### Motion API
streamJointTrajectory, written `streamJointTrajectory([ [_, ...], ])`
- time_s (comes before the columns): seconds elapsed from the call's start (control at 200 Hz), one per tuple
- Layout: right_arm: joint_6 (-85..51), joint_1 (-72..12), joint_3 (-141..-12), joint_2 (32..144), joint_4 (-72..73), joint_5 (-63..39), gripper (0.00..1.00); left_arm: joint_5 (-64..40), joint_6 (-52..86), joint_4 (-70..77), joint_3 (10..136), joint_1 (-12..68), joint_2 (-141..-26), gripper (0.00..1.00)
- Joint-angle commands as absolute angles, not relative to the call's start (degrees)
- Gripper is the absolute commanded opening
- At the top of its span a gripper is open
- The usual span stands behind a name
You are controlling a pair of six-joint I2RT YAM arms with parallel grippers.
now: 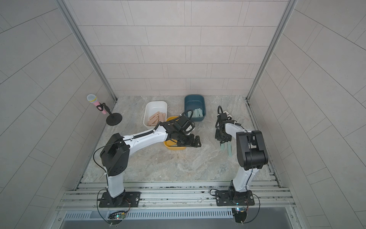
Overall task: Place the fruit knives into the storage box by color
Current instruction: Pick up the fruit knife from the center of the board, then place the fruit knife in the storage box.
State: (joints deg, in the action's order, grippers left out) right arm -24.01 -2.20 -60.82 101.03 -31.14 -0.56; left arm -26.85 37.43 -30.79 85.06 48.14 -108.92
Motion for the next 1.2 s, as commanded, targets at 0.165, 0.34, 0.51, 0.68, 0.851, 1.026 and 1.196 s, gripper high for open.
streamJointTrajectory([
  [0.165,-26.7,-2.0,-59.0,100.6,-33.4,-4.2,0.12,-26.5,36.1,-32.1,83.3,45.8,-104.8,1.0],
  [0.34,-27.4,-3.0,-61.0,97.8,-35.4,-5.6,0.12,-26.7,36.0,-32.8,84.1,45.0,-104.3,1.0],
  [0.51,-29.0,-7.5,-68.5,96.8,-37.6,-5.9,0.12,-26.5,35.2,-34.9,86.7,43.3,-103.4,1.0],
  [0.68,-29.5,-10.9,-81.7,102.8,-38.2,-8.4,0.12,-26.7,34.0,-37.6,89.4,39.6,-104.1,1.0],
  [0.851,-29.0,-13.8,-96.8,112.2,-39.3,-10.3,0.12,-26.9,32.7,-39.5,90.2,36.2,-103.9,1.0],
  [1.026,-28.0,-14.2,-114.1,123.8,-41.9,-11.4,0.12,-27.3,31.9,-41.3,91.3,33.1,-103.7,1.0],
  [1.196,-27.8,-14.0,-127.4,132.6,-45.0,-10.9,0.12,-26.2,30.6,-43.5,92.4,32.6,-103.2,1.0],
])
